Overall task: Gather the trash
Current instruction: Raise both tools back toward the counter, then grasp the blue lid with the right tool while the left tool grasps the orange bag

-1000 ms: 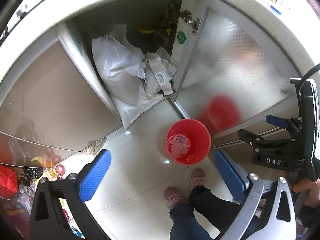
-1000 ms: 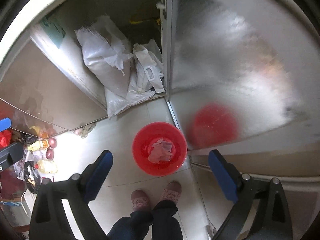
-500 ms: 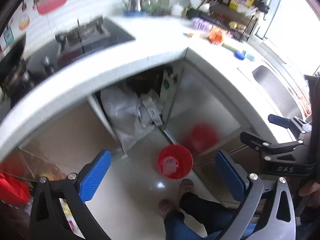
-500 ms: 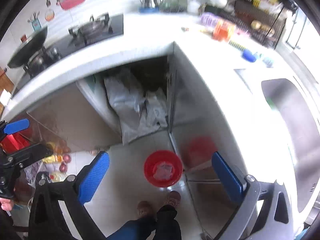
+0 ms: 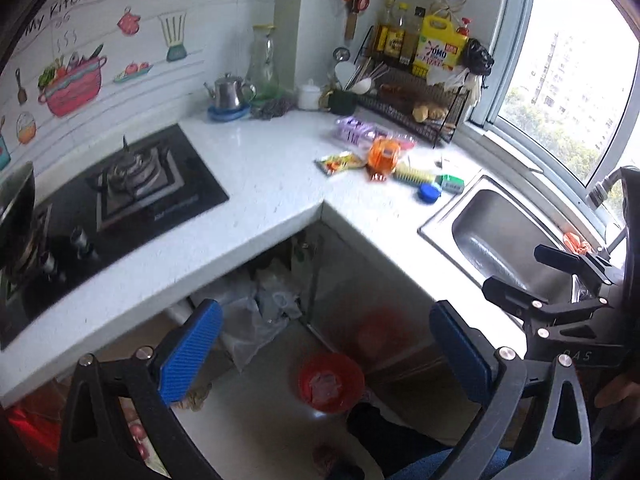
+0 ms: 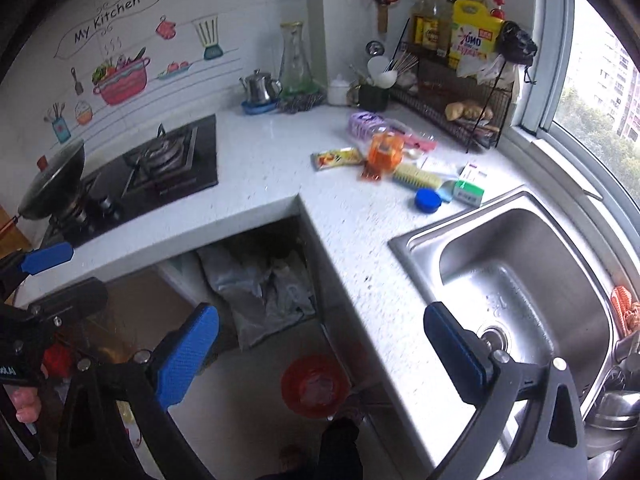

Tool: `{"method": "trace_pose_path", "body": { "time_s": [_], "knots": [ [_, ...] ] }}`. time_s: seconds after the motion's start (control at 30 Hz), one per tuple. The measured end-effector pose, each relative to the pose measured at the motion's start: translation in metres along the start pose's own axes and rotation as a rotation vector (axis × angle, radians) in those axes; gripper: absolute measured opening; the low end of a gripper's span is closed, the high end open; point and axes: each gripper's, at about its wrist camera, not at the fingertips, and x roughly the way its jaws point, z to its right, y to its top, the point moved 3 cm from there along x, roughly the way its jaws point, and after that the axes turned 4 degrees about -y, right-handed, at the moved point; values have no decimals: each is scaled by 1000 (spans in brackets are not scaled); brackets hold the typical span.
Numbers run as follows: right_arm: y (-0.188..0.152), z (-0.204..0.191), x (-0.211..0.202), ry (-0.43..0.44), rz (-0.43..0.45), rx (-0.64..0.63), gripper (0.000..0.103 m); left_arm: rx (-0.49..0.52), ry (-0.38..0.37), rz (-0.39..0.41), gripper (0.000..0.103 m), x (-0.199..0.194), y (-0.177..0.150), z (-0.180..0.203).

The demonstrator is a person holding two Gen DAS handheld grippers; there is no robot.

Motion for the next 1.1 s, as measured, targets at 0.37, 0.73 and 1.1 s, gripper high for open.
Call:
{"method": "trace_pose_path", "body": {
  "time_s": [0.37,0.73,1.1],
  "knots": [
    [62,59,31,4,10,60,102,87,11,16,103,60,95,41],
    [107,116,101,40,-55,58,102,80,15,-50,103,146,162,74],
    [112,143,196,66,-199,28,102,18,16,-189,103,233,162,73]
  ]
}}
